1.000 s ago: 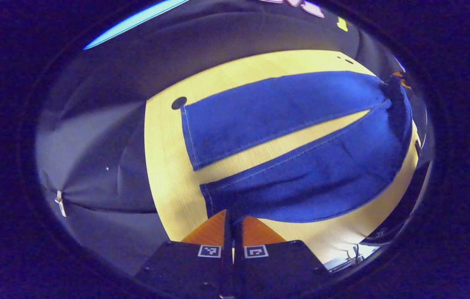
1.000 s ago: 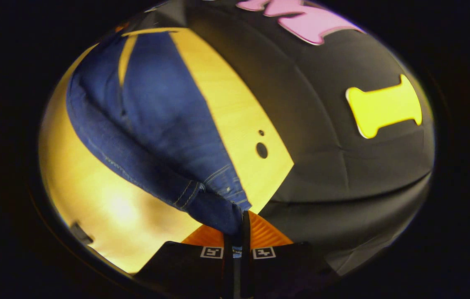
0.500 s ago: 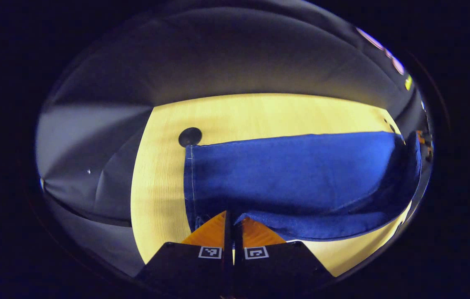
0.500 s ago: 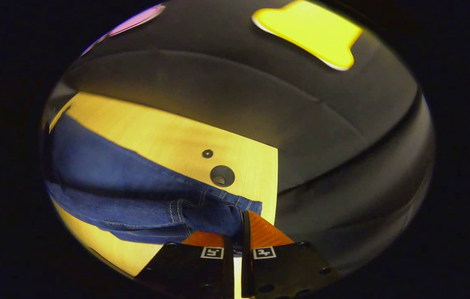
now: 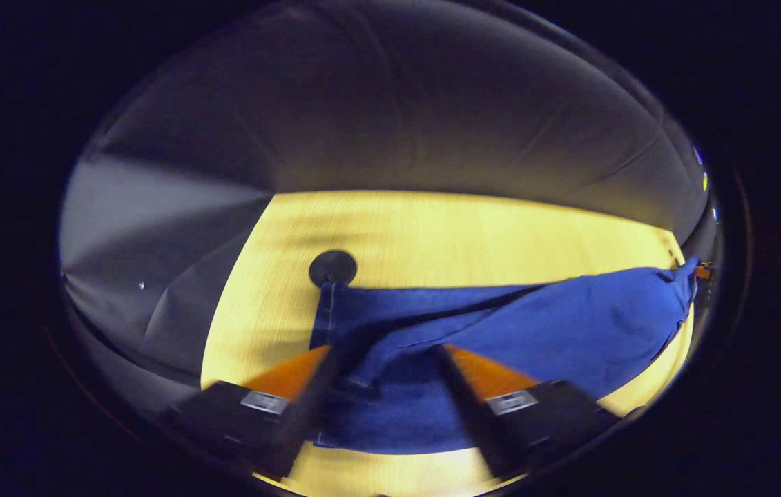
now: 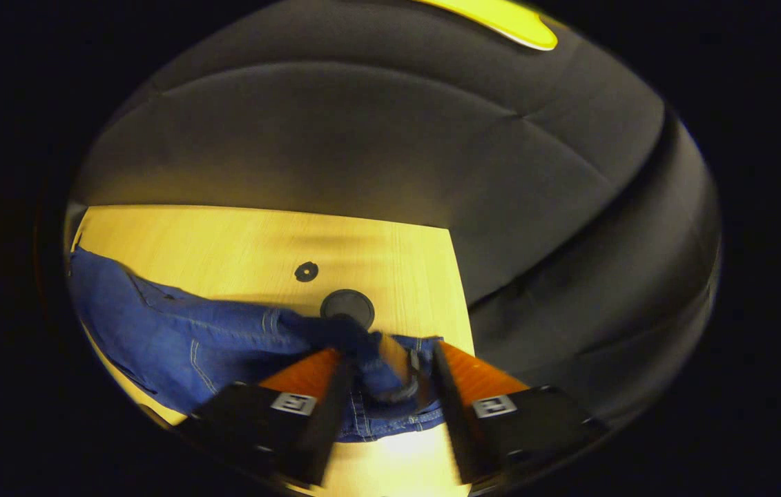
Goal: Grasp the waist and the cuffs of the jeans and fold them to make the two legs overlap; first hold the waist and fold one-third of the jeans toward the cuffs, then hold the cuffs and fold the remaining one-third in the same direction to finish folding.
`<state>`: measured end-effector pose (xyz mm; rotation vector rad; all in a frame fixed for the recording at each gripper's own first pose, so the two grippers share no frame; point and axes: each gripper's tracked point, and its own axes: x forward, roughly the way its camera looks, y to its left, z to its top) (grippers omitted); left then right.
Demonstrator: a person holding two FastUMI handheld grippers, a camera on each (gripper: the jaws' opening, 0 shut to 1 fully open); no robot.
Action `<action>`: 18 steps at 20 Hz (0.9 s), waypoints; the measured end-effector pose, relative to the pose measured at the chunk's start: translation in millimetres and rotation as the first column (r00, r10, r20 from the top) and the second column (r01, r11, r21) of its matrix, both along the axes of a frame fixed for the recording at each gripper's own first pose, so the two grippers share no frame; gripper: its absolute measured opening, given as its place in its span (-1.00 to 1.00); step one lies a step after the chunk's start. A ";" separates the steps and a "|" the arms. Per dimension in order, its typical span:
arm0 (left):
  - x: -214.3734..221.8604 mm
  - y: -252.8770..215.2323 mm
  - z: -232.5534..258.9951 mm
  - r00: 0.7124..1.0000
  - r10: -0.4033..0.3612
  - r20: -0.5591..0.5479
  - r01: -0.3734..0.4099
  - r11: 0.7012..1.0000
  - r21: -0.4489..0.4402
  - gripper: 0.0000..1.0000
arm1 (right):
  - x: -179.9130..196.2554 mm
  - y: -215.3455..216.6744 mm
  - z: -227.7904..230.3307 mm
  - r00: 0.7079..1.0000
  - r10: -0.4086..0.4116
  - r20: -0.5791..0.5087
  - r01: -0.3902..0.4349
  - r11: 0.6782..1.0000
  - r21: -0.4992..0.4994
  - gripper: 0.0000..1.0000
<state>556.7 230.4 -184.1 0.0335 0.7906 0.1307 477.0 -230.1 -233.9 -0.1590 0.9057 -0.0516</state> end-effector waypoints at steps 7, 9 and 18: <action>-33.0 -62.3 130.7 0.907 -0.057 0.417 0.040 0.998 0.051 0.92 | -15.1 -18.3 29.1 0.881 -0.386 0.275 0.290 0.898 0.331 0.95; -61.9 -80.4 148.9 0.886 -0.075 0.458 0.065 0.997 0.038 0.92 | -15.0 -26.2 15.2 0.842 -0.453 0.292 0.344 0.869 0.356 0.96; -155.0 -225.1 154.9 0.824 -0.282 0.491 0.306 0.951 0.034 0.92 | -25.6 -46.3 -55.5 0.710 -0.692 0.130 0.569 0.672 0.474 0.96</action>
